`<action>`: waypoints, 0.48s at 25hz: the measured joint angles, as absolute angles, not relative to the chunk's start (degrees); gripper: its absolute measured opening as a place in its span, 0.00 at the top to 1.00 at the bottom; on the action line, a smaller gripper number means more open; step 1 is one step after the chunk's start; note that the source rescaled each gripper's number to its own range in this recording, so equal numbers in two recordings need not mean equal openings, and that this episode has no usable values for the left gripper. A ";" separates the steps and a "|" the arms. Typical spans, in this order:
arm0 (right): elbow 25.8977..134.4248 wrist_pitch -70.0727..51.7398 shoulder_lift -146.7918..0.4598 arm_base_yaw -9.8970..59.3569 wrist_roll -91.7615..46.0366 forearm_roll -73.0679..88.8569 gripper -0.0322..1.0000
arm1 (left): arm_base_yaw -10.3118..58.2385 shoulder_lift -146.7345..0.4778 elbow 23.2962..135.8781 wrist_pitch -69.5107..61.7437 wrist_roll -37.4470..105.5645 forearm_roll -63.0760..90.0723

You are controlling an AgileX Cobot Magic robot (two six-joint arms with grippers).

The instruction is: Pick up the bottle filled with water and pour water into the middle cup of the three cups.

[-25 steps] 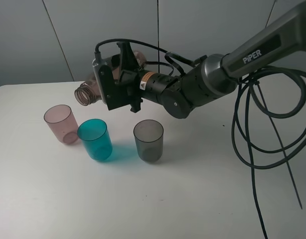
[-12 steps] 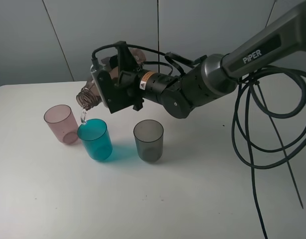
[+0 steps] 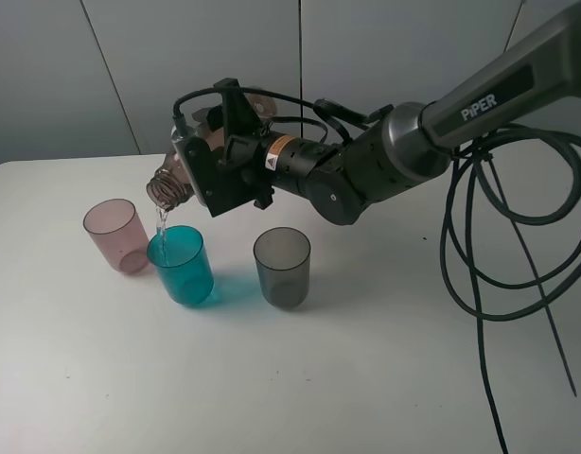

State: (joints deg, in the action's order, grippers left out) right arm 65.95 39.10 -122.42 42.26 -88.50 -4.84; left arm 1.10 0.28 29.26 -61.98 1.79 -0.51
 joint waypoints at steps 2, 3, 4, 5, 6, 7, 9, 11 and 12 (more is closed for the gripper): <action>65.95 39.10 -122.42 41.88 -88.89 -4.84 0.97 | 1.10 0.28 29.26 -61.98 1.90 -0.51; 65.95 39.10 -122.42 41.67 -88.98 -4.84 0.97 | 1.10 0.28 29.26 -61.98 1.90 -0.51; 65.95 39.10 -122.42 41.48 -89.11 -4.84 0.97 | 1.10 0.28 29.26 -61.98 1.90 -0.51; 65.95 39.10 -122.42 41.43 -89.33 -4.84 0.97 | 1.10 0.28 29.26 -61.98 1.90 -0.51; 65.95 39.10 -122.42 41.19 -89.44 -4.84 0.97 | 1.10 0.28 29.26 -61.98 1.90 -0.51; 65.95 39.10 -122.42 41.17 -89.76 -4.84 0.97 | 1.10 0.28 29.26 -61.98 1.90 -0.51; 65.95 39.10 -122.42 41.17 -90.41 -4.84 0.97 | 1.10 0.28 29.26 -61.98 1.90 -0.51; 65.95 39.10 -122.42 41.17 -90.62 -4.84 0.97 | 1.10 0.28 29.26 -61.98 1.90 -0.51; 65.95 39.10 -122.42 41.17 -90.97 -4.84 0.97 | 1.10 0.28 29.26 -61.98 1.90 -0.51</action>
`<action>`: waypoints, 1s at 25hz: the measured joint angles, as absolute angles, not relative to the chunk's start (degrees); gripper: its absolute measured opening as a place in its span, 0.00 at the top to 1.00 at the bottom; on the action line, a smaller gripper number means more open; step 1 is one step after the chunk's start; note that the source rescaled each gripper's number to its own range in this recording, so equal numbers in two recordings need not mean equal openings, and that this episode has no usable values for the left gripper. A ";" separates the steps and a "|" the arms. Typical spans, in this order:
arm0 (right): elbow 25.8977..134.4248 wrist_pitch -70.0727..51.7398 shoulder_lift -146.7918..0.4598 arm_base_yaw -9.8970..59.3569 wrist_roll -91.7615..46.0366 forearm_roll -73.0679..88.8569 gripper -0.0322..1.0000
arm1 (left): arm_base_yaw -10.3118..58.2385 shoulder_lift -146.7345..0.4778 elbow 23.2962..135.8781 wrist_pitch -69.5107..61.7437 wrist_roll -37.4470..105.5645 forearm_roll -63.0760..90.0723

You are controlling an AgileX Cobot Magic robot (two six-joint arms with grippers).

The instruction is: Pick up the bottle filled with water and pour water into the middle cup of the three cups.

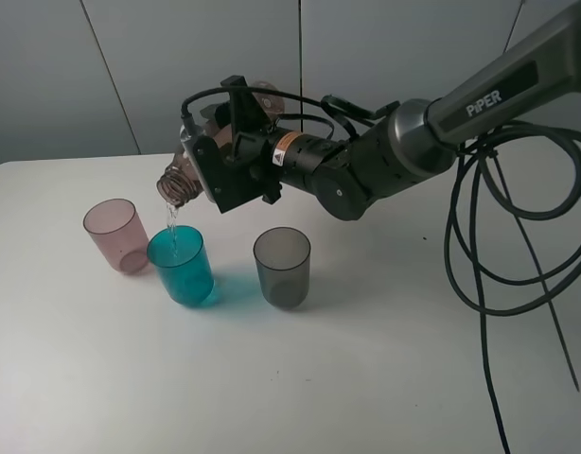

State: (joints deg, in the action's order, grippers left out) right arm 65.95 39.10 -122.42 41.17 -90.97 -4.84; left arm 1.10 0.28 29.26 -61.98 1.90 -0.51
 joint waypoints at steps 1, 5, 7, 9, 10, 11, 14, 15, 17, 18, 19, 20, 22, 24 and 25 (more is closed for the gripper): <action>65.95 39.10 -122.42 41.17 -91.28 -4.84 0.97 | 1.10 0.28 29.26 -61.98 1.90 -0.51; 65.95 39.77 -122.42 41.17 -92.66 -4.96 0.97 | 1.10 0.28 29.26 -61.98 1.90 -0.51; 65.95 39.94 -122.42 41.17 -93.28 -4.96 0.97 | 1.10 0.28 29.26 -61.98 1.90 -0.51; 65.95 39.94 -122.42 41.17 -93.66 -4.96 0.97 | 1.10 0.28 29.26 -61.98 1.90 -0.51; 65.95 40.04 -122.42 41.17 -93.89 -5.07 0.97 | 1.10 0.28 29.26 -61.98 1.90 -0.51; 65.95 40.17 -122.42 41.17 -94.11 -5.07 0.97 | 1.10 0.28 29.26 -61.98 1.90 -0.51; 65.95 40.80 -122.42 41.17 -95.41 -5.07 0.97 | 1.10 0.28 29.26 -61.98 1.90 -0.51; 65.95 40.83 -122.42 41.17 -95.53 -5.07 0.97 | 1.10 0.28 29.26 -61.98 1.90 -0.51; 65.95 41.05 -122.42 41.17 -95.95 -5.07 0.97 | 1.10 0.28 29.26 -61.98 1.90 -0.51; 65.95 41.17 -122.42 41.17 -96.30 -5.07 0.97 | 1.10 0.28 29.26 -61.98 1.90 -0.51; 65.95 41.17 -122.42 41.17 -96.67 -5.17 0.97 | 1.10 0.28 29.26 -61.98 1.90 -0.51; 65.95 41.17 -122.42 41.17 -97.22 -5.17 0.97 | 1.10 0.28 29.26 -61.98 1.90 -0.51; 65.95 41.27 -122.42 41.17 -98.14 -5.17 0.97 | 1.10 0.28 29.26 -61.98 1.90 -0.51; 65.95 41.27 -122.42 41.17 -98.54 -5.17 0.97 | 1.10 0.28 29.26 -61.98 1.90 -0.51; 65.95 41.27 -122.42 41.17 -98.93 -5.17 0.97 | 1.10 0.28 29.26 -61.98 1.90 -0.51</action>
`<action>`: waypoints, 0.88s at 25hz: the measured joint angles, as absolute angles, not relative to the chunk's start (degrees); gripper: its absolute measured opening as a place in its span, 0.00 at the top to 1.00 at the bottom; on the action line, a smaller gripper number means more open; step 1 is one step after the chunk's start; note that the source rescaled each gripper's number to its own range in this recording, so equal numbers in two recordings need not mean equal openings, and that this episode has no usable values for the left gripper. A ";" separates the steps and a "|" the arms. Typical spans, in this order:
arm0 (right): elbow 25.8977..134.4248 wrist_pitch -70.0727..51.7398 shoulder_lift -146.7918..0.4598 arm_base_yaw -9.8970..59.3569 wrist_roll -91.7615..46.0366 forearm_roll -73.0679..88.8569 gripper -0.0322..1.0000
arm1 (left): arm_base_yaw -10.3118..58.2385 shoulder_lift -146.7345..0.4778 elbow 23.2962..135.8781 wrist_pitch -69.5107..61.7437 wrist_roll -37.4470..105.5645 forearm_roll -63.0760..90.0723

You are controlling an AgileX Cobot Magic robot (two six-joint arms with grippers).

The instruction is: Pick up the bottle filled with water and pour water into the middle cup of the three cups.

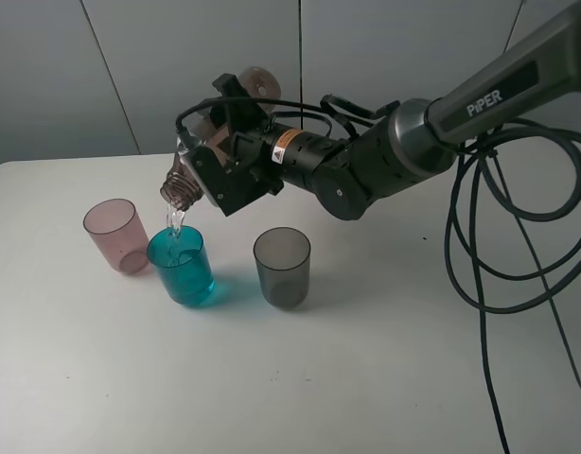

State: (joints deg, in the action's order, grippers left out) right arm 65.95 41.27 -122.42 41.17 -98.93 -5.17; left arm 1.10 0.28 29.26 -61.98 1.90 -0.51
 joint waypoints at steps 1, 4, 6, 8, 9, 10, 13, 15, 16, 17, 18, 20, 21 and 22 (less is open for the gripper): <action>65.95 41.27 -122.42 41.17 -99.38 -5.17 0.97 | 1.10 0.28 29.26 -61.98 1.90 -0.51; 65.95 41.38 -122.42 41.17 -100.02 -5.17 0.97 | 1.10 0.28 29.26 -61.98 1.90 -0.51; 65.95 41.48 -122.42 41.17 -100.49 -5.17 0.97 | 1.10 0.28 29.26 -61.98 1.90 -0.51; 65.95 41.63 -122.42 41.17 -101.30 -5.17 0.97 | 1.10 0.28 29.26 -61.98 1.90 -0.51; 65.95 41.74 -122.42 41.17 -101.56 -5.17 0.97 | 1.10 0.28 29.26 -61.98 1.90 -0.51; 65.95 41.74 -122.42 41.17 -101.66 -5.17 0.97 | 1.10 0.28 29.26 -61.98 1.90 -0.51; 65.95 41.74 -122.42 41.17 -102.19 -5.72 0.97 | 1.10 0.28 29.26 -61.98 1.90 -0.51; 65.95 41.74 -122.42 41.17 -102.89 -6.58 0.97 | 1.10 0.28 29.26 -61.98 1.90 -0.51; 65.95 41.86 -122.42 41.17 -103.09 -6.90 0.97 | 1.10 0.28 29.26 -61.98 1.90 -0.51; 65.95 41.94 -122.42 41.17 -103.25 -7.18 0.97 | 1.10 0.28 29.26 -61.98 1.90 -0.51; 65.95 42.08 -122.42 41.17 -103.25 -7.49 0.97 | 1.10 0.28 29.26 -61.98 1.90 -0.51; 65.95 42.13 -122.42 41.17 -103.96 -8.36 0.97 | 1.10 0.28 29.26 -61.98 1.90 -0.51; 65.95 42.13 -122.42 41.17 -104.41 -8.47 0.97 | 1.10 0.28 29.26 -61.98 1.90 -0.51; 65.95 42.13 -122.42 41.17 -104.85 -8.62 0.97 | 1.10 0.28 29.26 -61.98 1.90 -0.51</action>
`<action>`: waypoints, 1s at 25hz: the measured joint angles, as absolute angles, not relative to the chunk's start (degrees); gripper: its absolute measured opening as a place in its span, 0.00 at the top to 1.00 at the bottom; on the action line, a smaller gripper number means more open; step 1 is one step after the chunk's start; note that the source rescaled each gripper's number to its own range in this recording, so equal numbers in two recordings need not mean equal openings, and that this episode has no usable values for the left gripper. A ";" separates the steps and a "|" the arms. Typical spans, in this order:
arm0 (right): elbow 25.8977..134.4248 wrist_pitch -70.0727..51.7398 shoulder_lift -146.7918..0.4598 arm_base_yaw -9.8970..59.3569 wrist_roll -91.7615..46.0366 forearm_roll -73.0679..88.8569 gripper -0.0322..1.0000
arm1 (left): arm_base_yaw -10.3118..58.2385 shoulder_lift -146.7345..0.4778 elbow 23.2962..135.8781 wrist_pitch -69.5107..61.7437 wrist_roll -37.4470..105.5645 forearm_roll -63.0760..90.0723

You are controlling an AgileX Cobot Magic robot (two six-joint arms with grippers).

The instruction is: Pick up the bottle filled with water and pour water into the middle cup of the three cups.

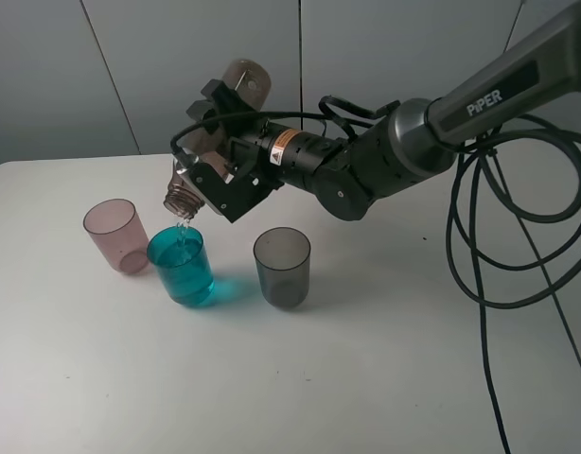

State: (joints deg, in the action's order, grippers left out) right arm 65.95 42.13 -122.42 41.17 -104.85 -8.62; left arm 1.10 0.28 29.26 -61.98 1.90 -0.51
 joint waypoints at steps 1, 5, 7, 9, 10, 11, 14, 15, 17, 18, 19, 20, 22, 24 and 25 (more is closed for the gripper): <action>66.03 42.24 -122.42 41.17 -105.16 -8.84 0.97 | 1.10 0.28 29.26 -61.98 1.90 -0.51; 66.03 42.52 -122.42 41.17 -106.88 -9.44 0.97 | 1.10 0.28 29.26 -61.98 1.90 -0.51; 66.03 42.61 -122.42 41.17 -107.70 -9.48 0.97 | 1.10 0.28 29.26 -61.98 1.90 -0.51; 66.03 42.61 -122.42 41.17 -108.51 -9.60 0.97 | 1.10 0.28 29.26 -61.98 1.90 -0.51; 66.03 42.61 -122.42 41.17 -108.64 -9.74 0.97 | 1.10 0.28 29.26 -61.98 1.90 -0.51; 66.03 42.61 -122.42 41.17 -108.76 -9.91 0.97 | 1.10 0.28 29.26 -61.98 1.90 -0.51; 66.03 42.88 -122.42 41.17 -108.88 -11.13 0.97 | 1.10 0.28 29.26 -61.98 1.90 -0.51; 66.03 43.06 -122.42 41.17 -108.88 -11.42 0.97 | 1.10 0.28 29.26 -61.98 1.90 -0.51; 66.03 43.57 -122.42 41.17 -108.99 -11.65 0.97 | 1.10 0.28 29.26 -61.98 1.90 -0.51; 66.03 43.71 -122.42 41.17 -108.99 -11.92 0.97 | 1.10 0.28 29.26 -61.98 1.90 -0.51; 66.03 43.81 -122.42 41.17 -108.99 -12.47 0.97 | 1.10 0.28 29.26 -61.98 1.90 -0.51; 66.03 43.81 -122.42 41.17 -108.88 -12.70 0.97 | 1.10 0.28 29.26 -61.98 1.90 -0.51; 66.03 43.81 -122.42 41.17 -108.72 -12.82 0.97 | 1.10 0.28 29.26 -61.98 1.90 -0.51; 66.03 43.81 -122.42 41.17 -108.15 -12.92 0.97 | 1.10 0.28 29.26 -61.98 1.90 -0.51; 66.03 43.81 -122.42 41.17 -107.71 -12.90 0.97 | 1.10 0.28 29.26 -61.98 1.90 -0.51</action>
